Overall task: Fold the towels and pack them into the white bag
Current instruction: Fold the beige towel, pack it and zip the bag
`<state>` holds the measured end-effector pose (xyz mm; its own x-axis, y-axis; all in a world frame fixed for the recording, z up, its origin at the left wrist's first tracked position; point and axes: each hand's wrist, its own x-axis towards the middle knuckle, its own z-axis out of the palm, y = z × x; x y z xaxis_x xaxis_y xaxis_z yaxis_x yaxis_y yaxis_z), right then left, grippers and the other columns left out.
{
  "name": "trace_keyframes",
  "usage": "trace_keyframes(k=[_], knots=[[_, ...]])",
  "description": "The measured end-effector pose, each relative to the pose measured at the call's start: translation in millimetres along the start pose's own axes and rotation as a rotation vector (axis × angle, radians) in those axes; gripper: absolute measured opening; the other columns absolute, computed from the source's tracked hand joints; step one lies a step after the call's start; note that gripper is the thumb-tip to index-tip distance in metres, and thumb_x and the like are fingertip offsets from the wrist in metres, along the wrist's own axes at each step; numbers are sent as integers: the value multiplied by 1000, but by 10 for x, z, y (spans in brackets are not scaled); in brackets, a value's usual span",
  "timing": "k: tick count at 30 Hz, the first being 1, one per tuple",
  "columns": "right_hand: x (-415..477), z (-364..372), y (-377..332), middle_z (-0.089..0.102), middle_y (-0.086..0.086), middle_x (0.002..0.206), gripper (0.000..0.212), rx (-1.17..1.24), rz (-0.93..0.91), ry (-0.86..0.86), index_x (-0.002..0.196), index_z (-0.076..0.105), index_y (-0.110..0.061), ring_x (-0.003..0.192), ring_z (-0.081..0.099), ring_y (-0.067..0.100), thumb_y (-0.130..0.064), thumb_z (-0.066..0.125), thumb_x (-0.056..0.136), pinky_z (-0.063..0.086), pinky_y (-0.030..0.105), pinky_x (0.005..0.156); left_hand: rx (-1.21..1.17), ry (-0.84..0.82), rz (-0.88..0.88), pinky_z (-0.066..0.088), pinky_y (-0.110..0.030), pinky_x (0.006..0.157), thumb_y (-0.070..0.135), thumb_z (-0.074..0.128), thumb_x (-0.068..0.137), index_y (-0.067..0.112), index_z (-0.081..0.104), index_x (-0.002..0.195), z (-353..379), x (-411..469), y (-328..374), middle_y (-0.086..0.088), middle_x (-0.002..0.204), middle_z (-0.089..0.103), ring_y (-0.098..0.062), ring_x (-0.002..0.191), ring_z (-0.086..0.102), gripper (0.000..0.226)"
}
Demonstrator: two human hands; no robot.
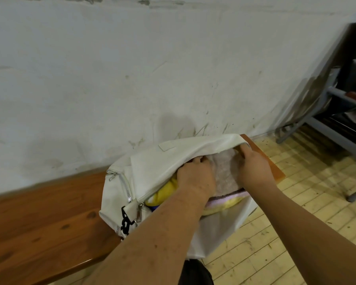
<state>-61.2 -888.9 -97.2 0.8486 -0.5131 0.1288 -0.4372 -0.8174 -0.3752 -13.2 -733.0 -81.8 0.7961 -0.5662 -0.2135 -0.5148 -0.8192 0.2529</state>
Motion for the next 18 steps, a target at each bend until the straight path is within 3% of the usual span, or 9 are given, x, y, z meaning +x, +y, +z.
trace_keyframes(k=[4,8,12,15,18], knots=[[-91,5,7,59,8,108,44,-6,9,-21,136,51,-20,82,52,20,-1,49,96,39,27,63,-7,6,2,45,-41,104,28,64,89,20,36,149,59,25,-50,-5,152,38,-29,133,46,67],[-183,-15,-20,53,14,132,54,-36,32,-65,142,45,-18,96,51,23,0,56,92,43,28,75,-21,2,0,41,-43,109,30,65,87,23,31,153,72,46,-63,-4,153,38,-28,138,41,74],[-251,-79,-180,36,20,144,49,-118,88,-273,145,34,-20,120,51,38,-30,52,100,49,39,91,96,-5,-8,38,-45,112,33,61,90,17,29,154,109,34,-48,-10,153,38,-32,138,41,73],[-317,-207,-367,33,15,142,48,-458,57,-339,142,38,-23,128,40,34,-33,53,97,45,44,98,158,33,-1,36,-45,112,37,61,91,18,31,153,163,47,-33,-11,152,40,-32,138,42,71],[-232,-111,-426,48,12,133,39,-447,-149,-288,136,51,-20,124,48,30,-24,53,97,48,41,99,121,35,6,35,-45,114,39,63,91,20,28,154,173,103,-57,-7,158,32,-29,141,39,75]])
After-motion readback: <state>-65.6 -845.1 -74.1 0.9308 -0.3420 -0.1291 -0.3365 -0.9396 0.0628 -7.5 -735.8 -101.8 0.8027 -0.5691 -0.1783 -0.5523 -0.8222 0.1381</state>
